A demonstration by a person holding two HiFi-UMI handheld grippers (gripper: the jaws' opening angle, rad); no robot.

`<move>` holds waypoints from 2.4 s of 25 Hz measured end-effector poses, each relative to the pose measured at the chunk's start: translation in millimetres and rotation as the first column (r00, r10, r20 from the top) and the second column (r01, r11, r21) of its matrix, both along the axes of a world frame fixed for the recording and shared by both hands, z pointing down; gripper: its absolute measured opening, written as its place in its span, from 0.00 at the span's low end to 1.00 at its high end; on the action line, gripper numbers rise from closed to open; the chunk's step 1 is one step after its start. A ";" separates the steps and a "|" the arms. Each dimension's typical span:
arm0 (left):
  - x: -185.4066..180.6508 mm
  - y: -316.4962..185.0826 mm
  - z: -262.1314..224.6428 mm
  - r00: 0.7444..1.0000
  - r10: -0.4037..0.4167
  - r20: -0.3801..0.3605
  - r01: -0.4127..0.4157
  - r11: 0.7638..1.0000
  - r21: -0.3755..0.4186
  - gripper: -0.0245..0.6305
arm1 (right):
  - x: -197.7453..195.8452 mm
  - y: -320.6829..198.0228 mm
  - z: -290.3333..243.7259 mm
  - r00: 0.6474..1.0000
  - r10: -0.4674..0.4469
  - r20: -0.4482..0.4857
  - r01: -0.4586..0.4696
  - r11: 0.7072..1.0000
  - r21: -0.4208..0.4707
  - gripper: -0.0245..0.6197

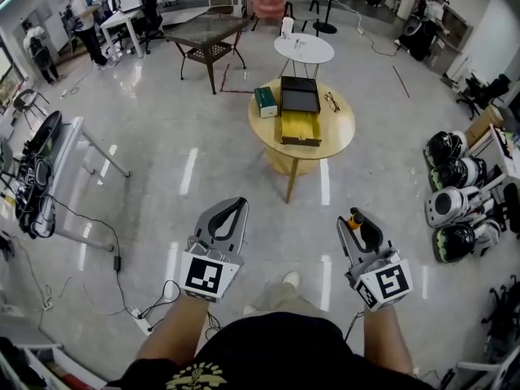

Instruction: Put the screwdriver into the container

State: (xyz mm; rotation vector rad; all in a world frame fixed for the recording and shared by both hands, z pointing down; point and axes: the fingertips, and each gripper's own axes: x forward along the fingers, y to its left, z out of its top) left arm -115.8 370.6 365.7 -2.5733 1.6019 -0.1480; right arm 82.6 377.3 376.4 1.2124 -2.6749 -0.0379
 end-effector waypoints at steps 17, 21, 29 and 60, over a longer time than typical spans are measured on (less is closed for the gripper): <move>55.6 -109.7 10.8 0.999 -0.039 0.013 0.040 0.998 -0.039 0.07 | 58.1 -97.2 9.6 0.999 -0.040 0.027 0.041 0.999 -0.034 0.25; 69.2 -129.8 1.1 0.999 -0.047 0.019 0.048 0.999 -0.020 0.07 | 68.8 -118.6 3.4 0.997 -0.065 0.044 0.066 0.998 -0.017 0.25; 81.1 -155.7 -12.7 0.993 -0.114 0.038 0.114 0.993 -0.002 0.07 | 90.2 -156.6 -7.7 0.990 -0.124 0.061 0.124 0.992 0.008 0.25; 90.3 -211.2 4.5 0.997 -0.073 0.028 0.075 0.996 -0.050 0.07 | 100.9 -214.0 0.7 0.987 -0.113 0.117 0.117 0.993 -0.031 0.25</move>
